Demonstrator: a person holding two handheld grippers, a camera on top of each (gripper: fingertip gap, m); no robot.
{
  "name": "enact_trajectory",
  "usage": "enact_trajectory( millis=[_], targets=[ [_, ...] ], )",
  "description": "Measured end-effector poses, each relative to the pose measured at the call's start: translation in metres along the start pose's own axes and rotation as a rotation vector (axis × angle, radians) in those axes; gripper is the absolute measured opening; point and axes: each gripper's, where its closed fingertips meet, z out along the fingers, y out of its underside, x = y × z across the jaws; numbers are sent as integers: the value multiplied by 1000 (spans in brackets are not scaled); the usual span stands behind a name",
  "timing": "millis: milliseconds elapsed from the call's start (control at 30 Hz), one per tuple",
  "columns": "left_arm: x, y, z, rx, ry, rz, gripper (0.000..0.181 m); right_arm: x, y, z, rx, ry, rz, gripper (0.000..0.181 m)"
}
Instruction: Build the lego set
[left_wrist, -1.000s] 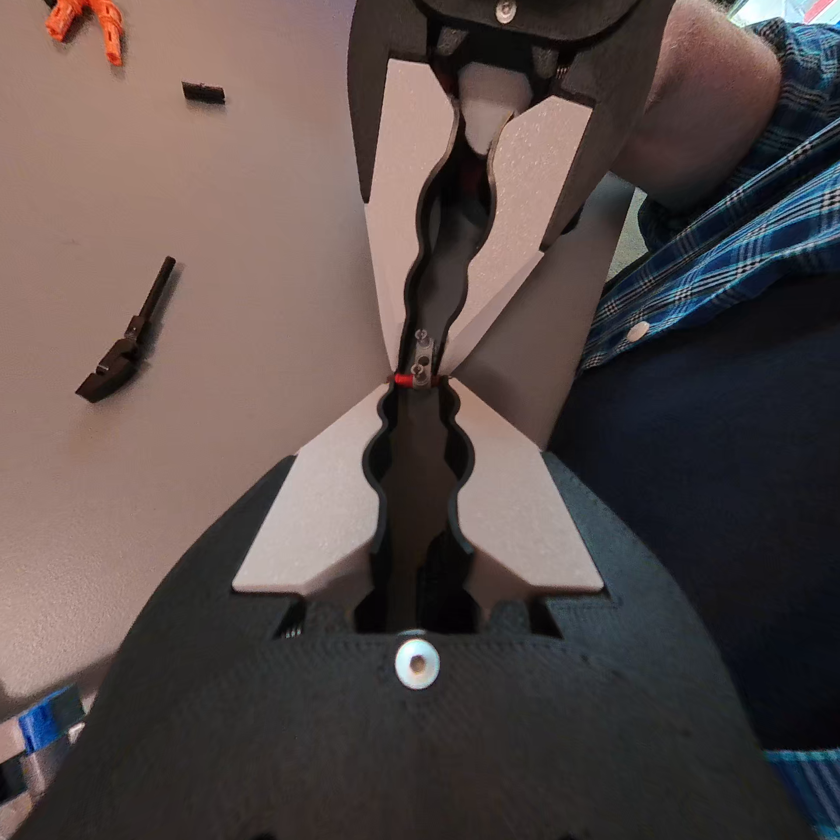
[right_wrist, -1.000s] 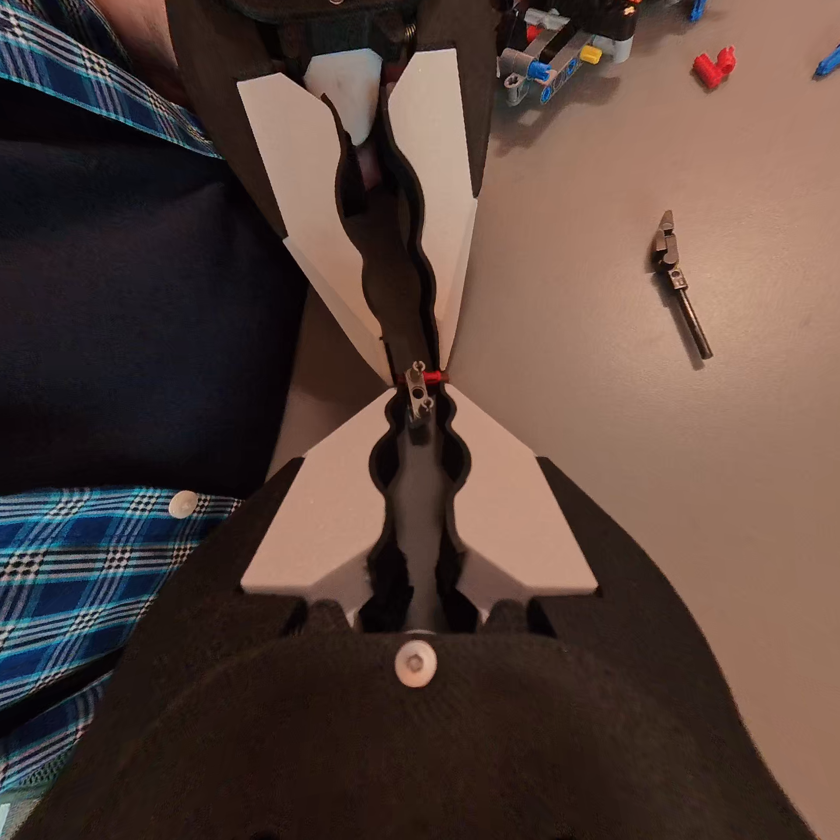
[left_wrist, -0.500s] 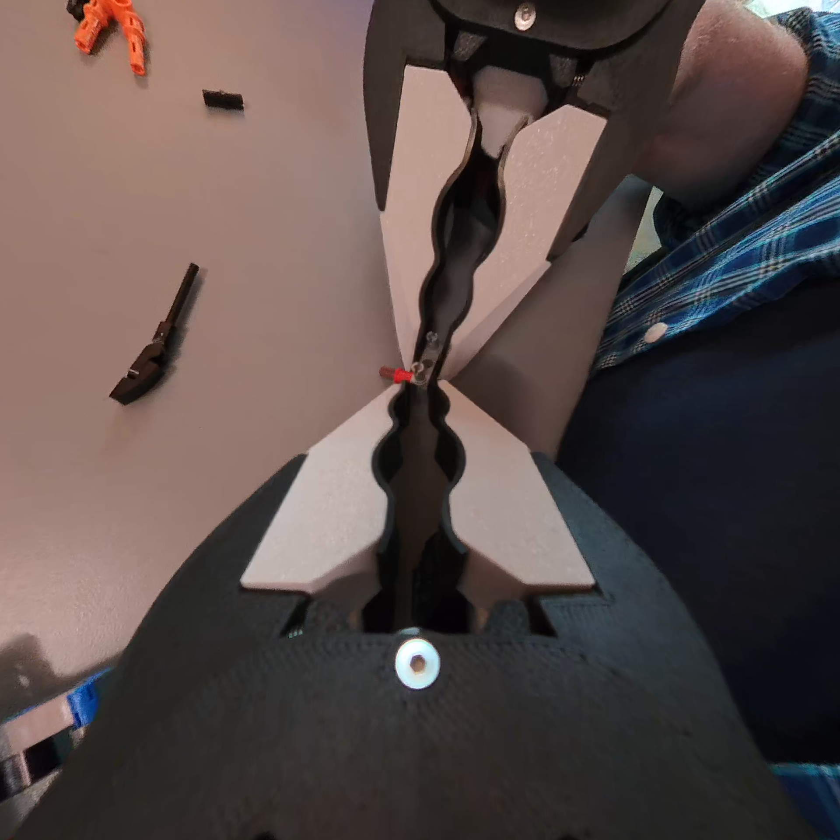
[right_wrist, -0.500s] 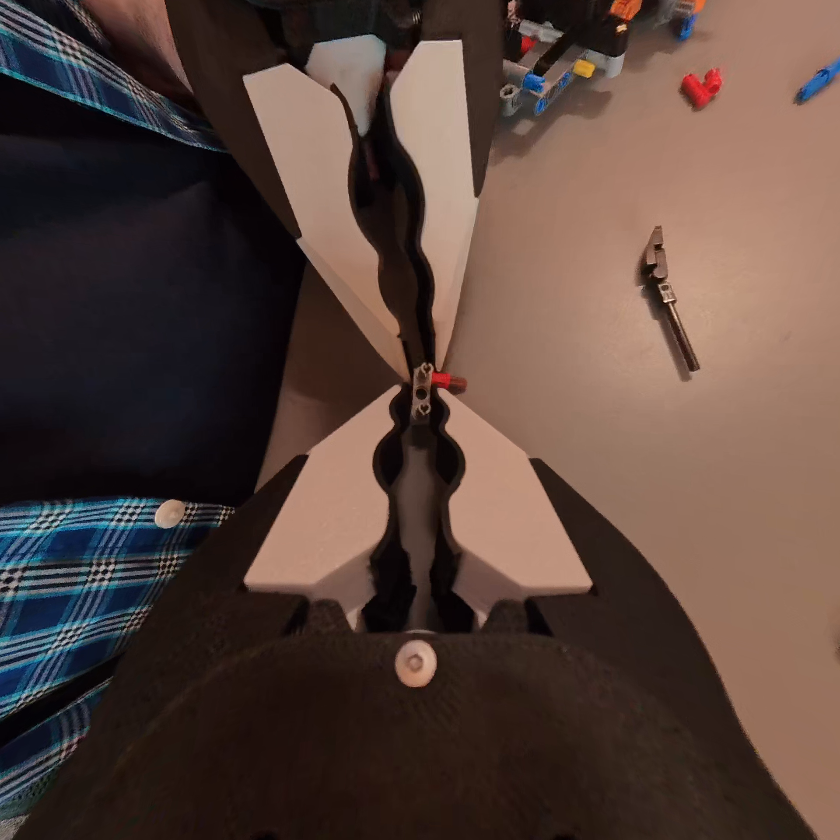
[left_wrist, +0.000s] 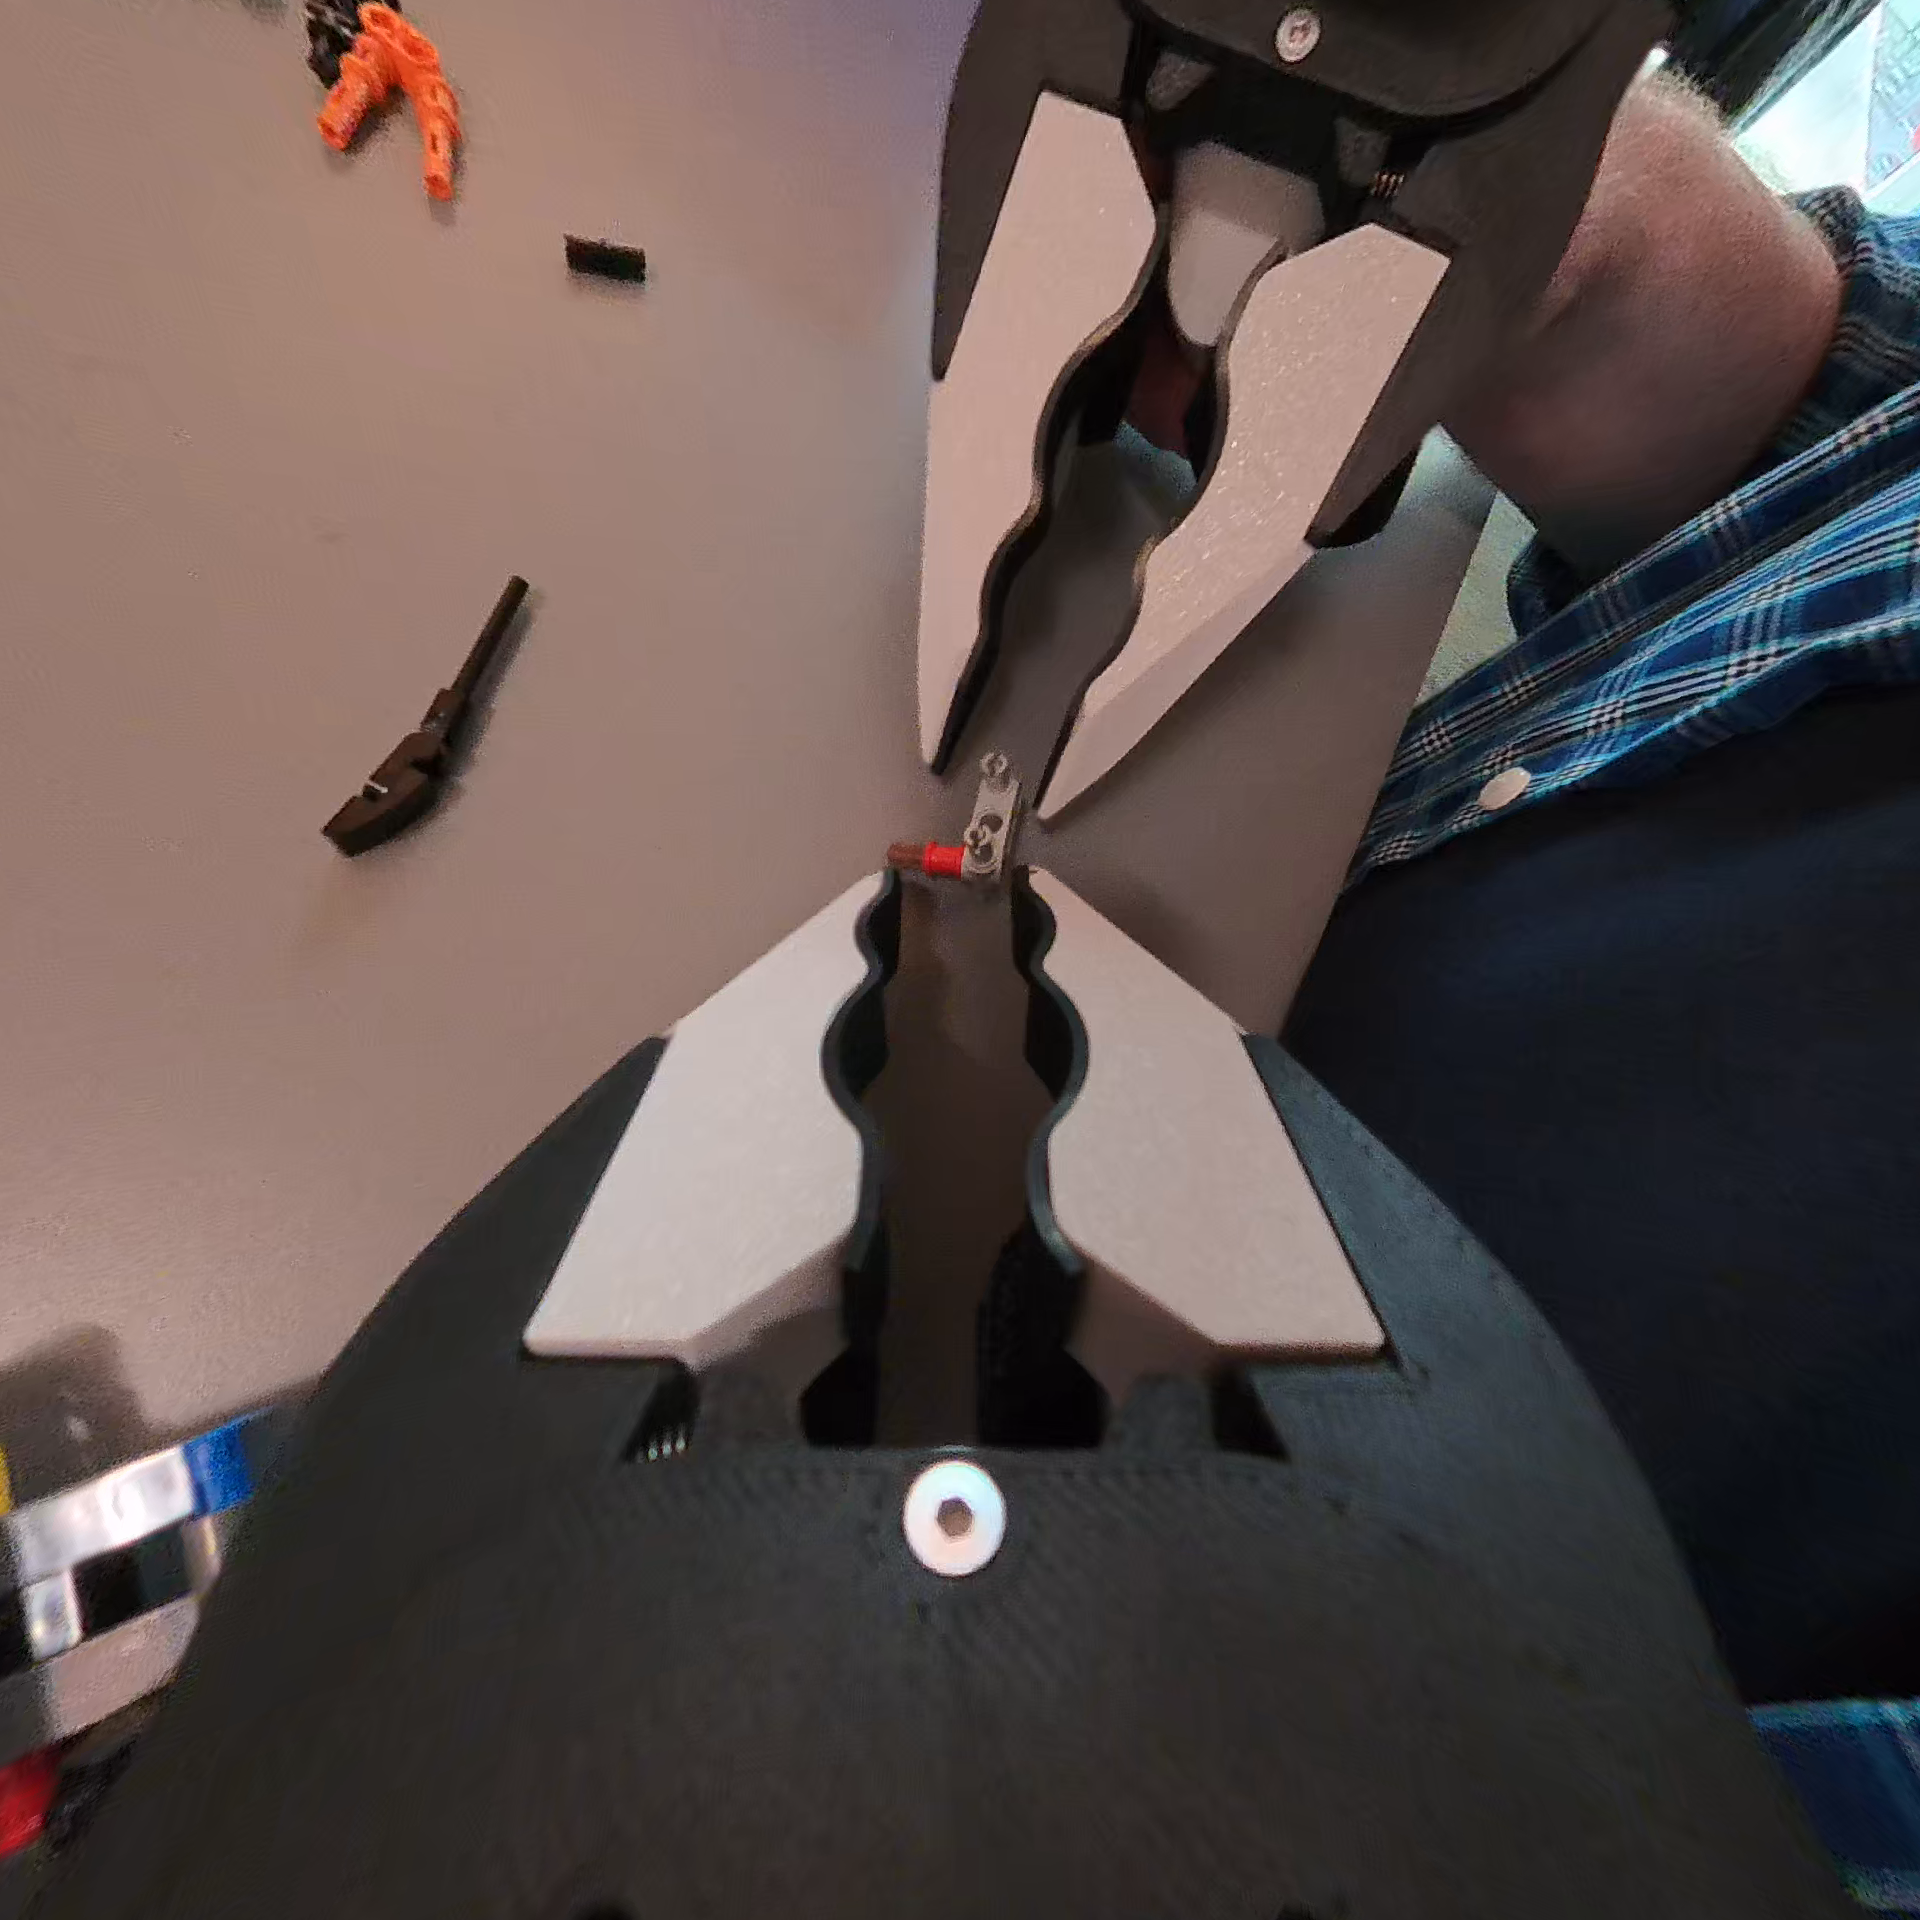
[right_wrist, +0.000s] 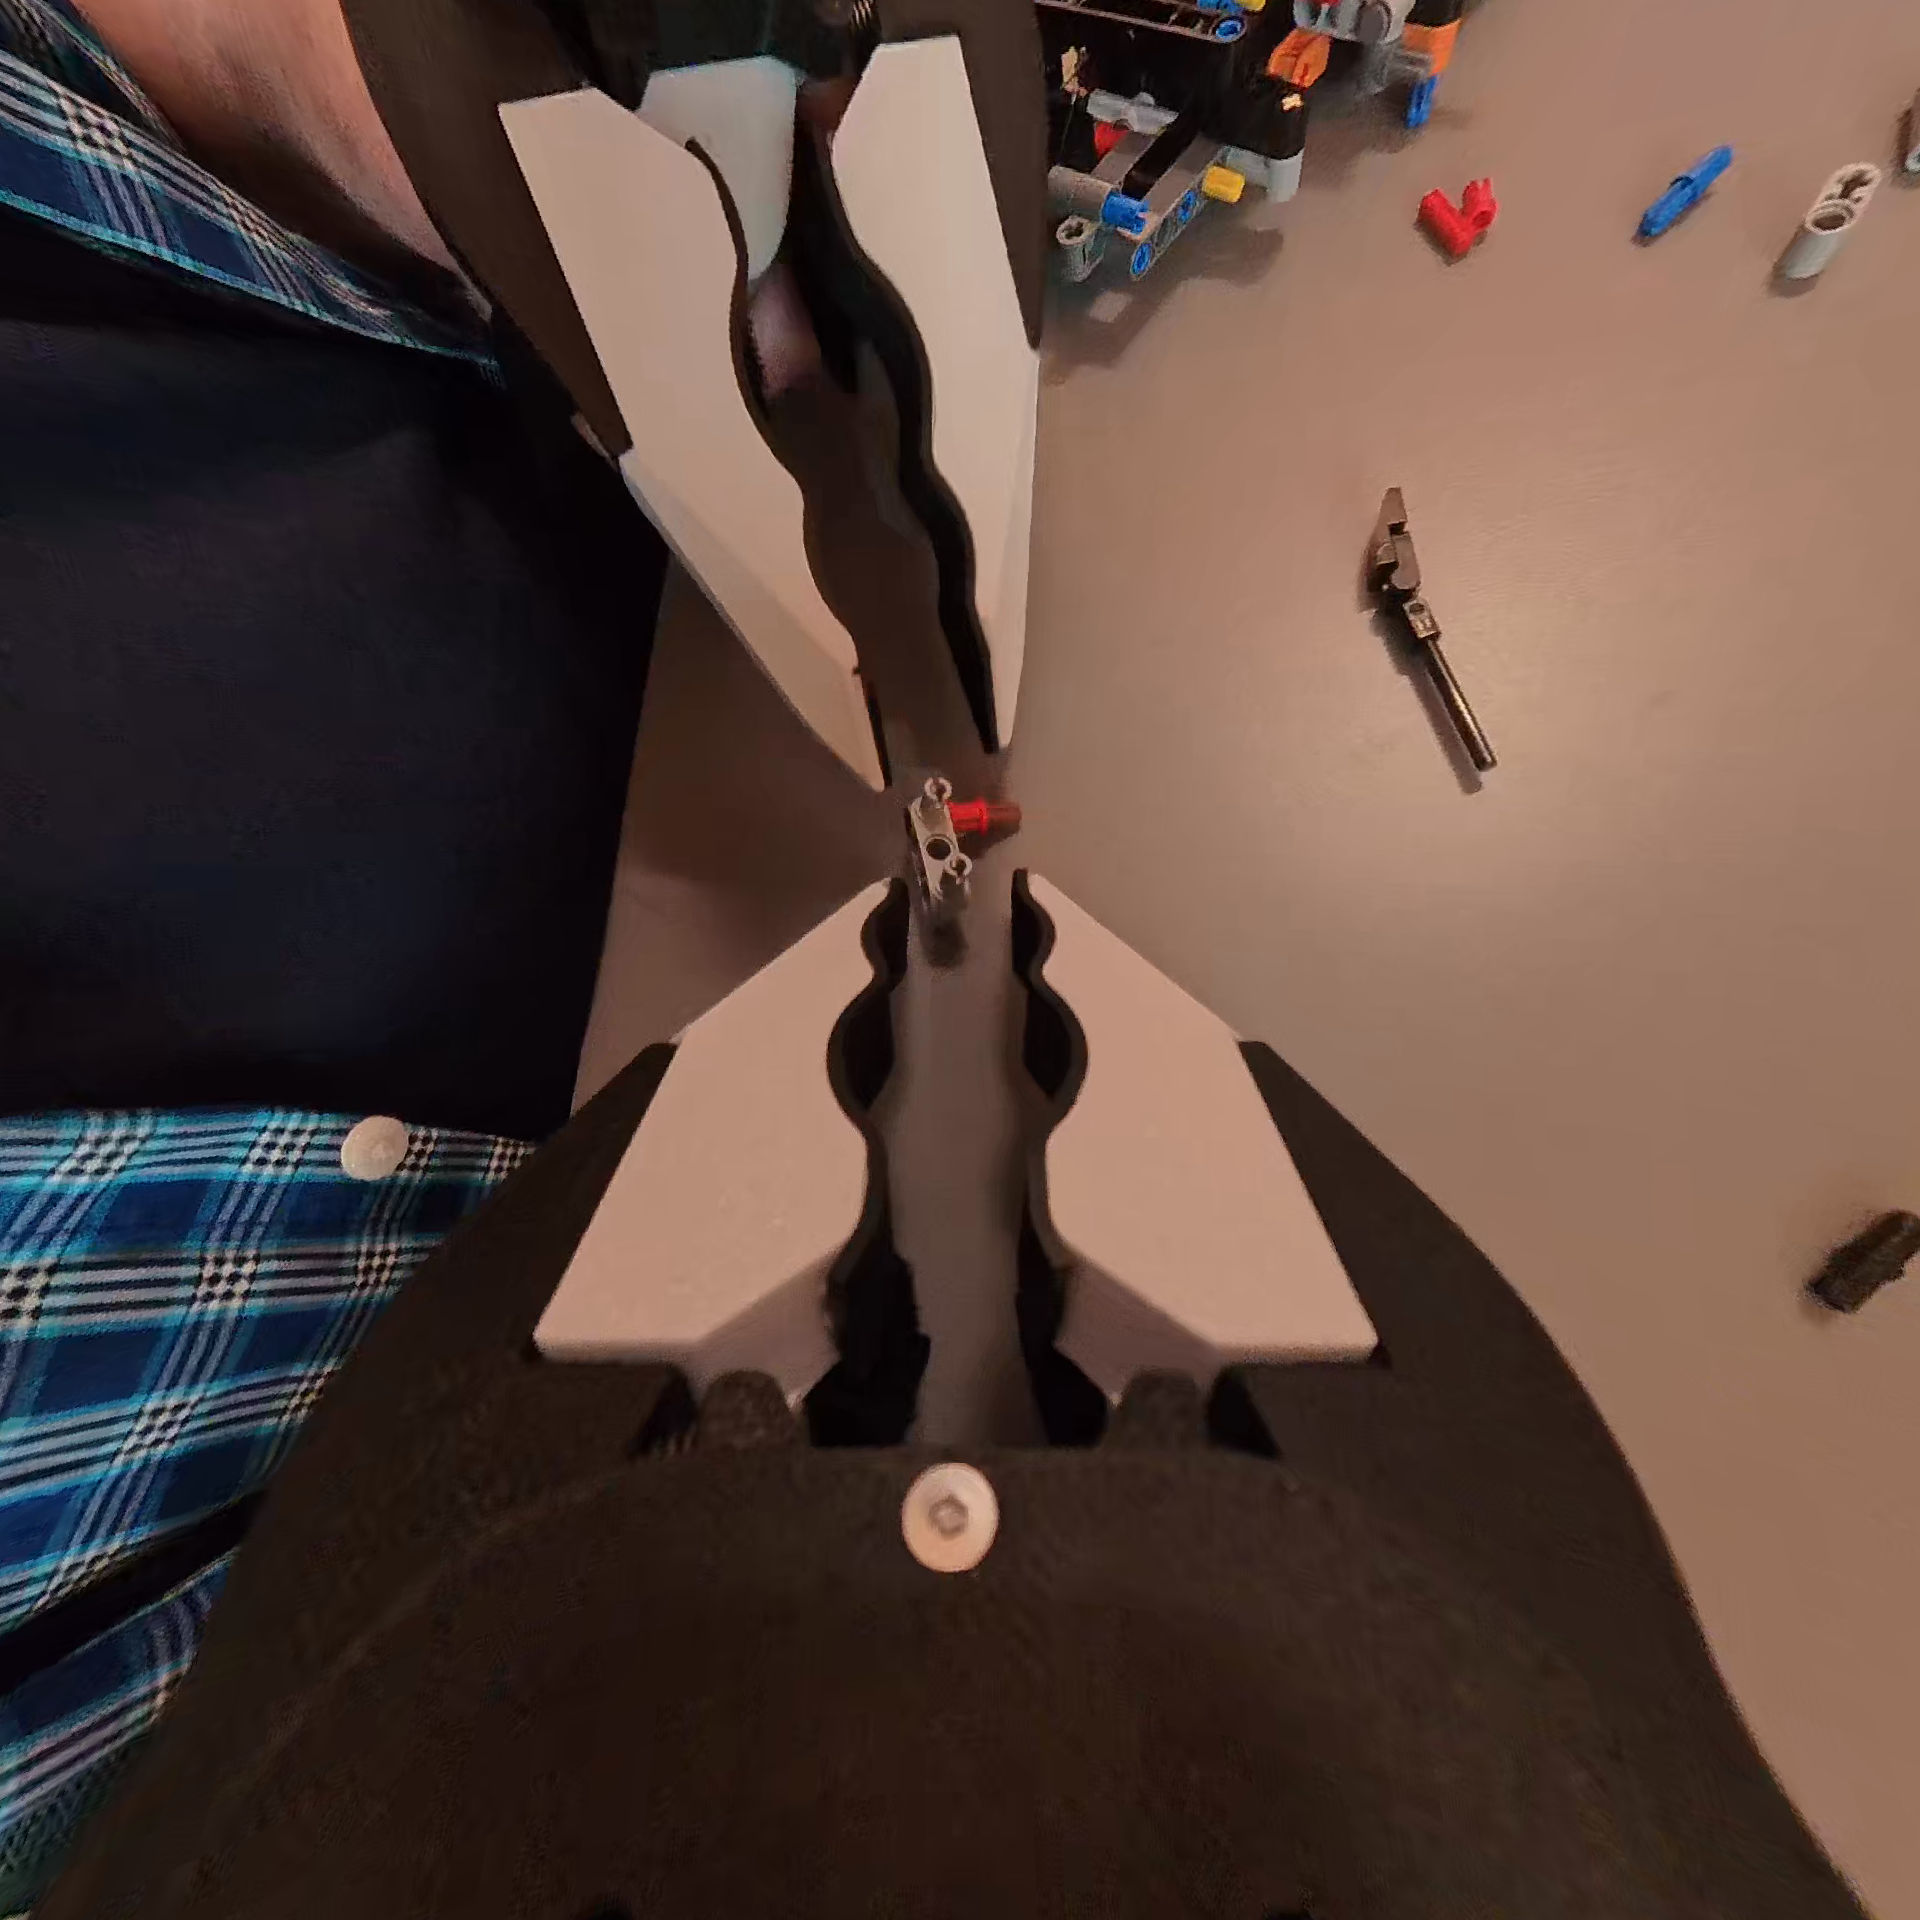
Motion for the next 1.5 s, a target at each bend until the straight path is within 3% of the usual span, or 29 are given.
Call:
enact_trajectory(
  millis=[33,433,767,967,1200,1500],
  targets=[
    [0,-1,-2,8,-5,-2,22,0,0,-2,2,3,0,17],
    [2,-4,-46,107,-97,58,25,13,-5,-37,109,84,22,25],
    [-20,15,-101,171,-260,31,23,36,-13,-51,120,219,4,27],
    [-41,30,-130,177,-365,27,24,63,-17,-50,173,321,25,32],
    [-63,43,-162,203,-430,-4,30,78,-5,-32,119,388,30,36],
    [-83,46,-173,277,-444,-30,41,87,-7,-31,110,440,17,36]
  ],
)
